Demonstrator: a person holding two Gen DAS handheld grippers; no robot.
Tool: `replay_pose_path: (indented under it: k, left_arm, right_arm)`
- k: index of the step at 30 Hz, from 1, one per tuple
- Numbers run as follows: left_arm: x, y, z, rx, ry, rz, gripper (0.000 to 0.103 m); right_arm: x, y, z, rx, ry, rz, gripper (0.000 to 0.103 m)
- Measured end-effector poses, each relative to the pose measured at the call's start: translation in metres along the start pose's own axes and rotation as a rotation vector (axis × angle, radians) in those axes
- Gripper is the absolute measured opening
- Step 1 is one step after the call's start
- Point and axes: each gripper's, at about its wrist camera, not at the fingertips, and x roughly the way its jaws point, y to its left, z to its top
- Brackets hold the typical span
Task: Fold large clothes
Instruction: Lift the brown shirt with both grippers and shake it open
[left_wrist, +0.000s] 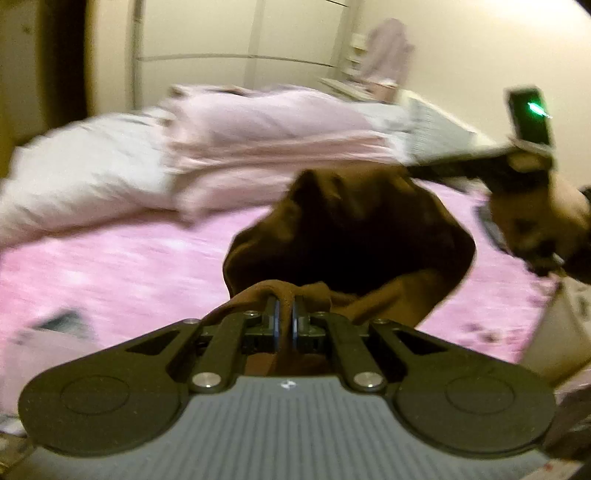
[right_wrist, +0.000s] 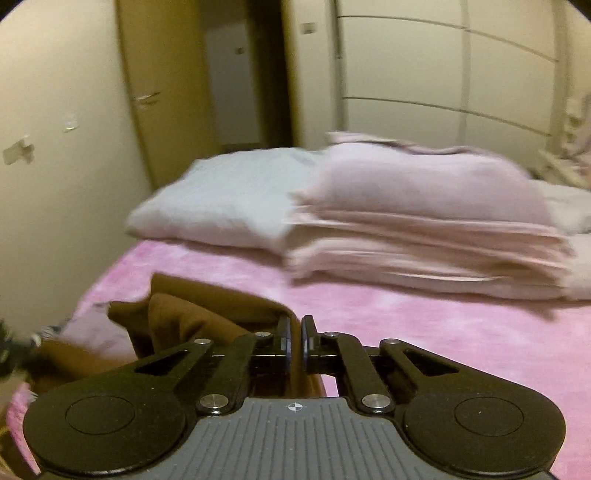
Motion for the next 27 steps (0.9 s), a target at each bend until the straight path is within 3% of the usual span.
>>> replay_pose_path:
  k: [3, 5, 7, 9, 13, 15, 17, 24, 27]
  left_arm:
    - [0.051, -0.054, -0.006, -0.038, 0.103, -0.106, 0.014]
    - [0.082, -0.084, -0.008, 0.012, 0.154, -0.113, 0.020]
    - [0.106, -0.101, -0.008, 0.049, 0.192, -0.128, 0.023]
    - [0.122, -0.113, -0.014, 0.091, 0.222, -0.130, 0.030]
    - [0.158, -0.128, -0.019, 0.218, 0.254, -0.118, 0.039]
    - [0.169, -0.134, -0.024, 0.295, 0.252, -0.122, 0.054]
    - [0.192, -0.132, -0.029, 0.365, 0.248, -0.125, 0.060]
    - [0.259, -0.142, -0.052, 0.593, 0.288, -0.178, 0.060]
    - [0.287, -0.159, -0.068, 0.749, 0.284, -0.202, 0.060]
  right_arm:
    - [-0.023, -0.083, -0.025, 0.080, 0.009, -0.194, 0.003]
    - [-0.033, -0.130, -0.046, 0.152, 0.040, -0.271, 0.010]
    - [-0.049, -0.159, -0.072, 0.198, 0.065, -0.312, 0.027]
    - [-0.062, -0.174, -0.101, 0.226, 0.097, -0.346, 0.053]
    - [-0.070, -0.196, -0.153, 0.290, 0.202, -0.380, 0.055]
    - [-0.068, -0.196, -0.171, 0.308, 0.247, -0.390, 0.055]
    - [-0.070, -0.189, -0.185, 0.291, 0.287, -0.389, 0.057]
    - [-0.031, -0.197, -0.229, 0.220, 0.415, -0.365, 0.060]
    - [-0.013, -0.206, -0.244, 0.155, 0.450, -0.352, 0.062]
